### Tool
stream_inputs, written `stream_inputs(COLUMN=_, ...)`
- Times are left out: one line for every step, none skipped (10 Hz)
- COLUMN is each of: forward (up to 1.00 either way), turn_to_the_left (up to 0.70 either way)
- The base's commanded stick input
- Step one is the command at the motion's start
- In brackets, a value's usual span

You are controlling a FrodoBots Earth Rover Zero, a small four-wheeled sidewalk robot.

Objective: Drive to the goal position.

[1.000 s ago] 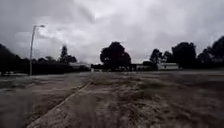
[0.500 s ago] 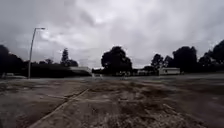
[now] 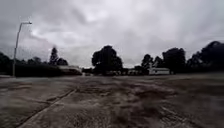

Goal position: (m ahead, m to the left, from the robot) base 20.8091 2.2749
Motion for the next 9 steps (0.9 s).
stream_inputs(forward=0.69, turn_to_the_left=0.0)
stream_inputs(forward=0.69, turn_to_the_left=0.0)
stream_inputs(forward=0.69, turn_to_the_left=0.0)
stream_inputs(forward=0.69, turn_to_the_left=0.0)
stream_inputs(forward=0.69, turn_to_the_left=0.0)
stream_inputs(forward=0.69, turn_to_the_left=0.0)
stream_inputs(forward=0.69, turn_to_the_left=0.0)
stream_inputs(forward=0.69, turn_to_the_left=0.0)
stream_inputs(forward=0.69, turn_to_the_left=0.0)
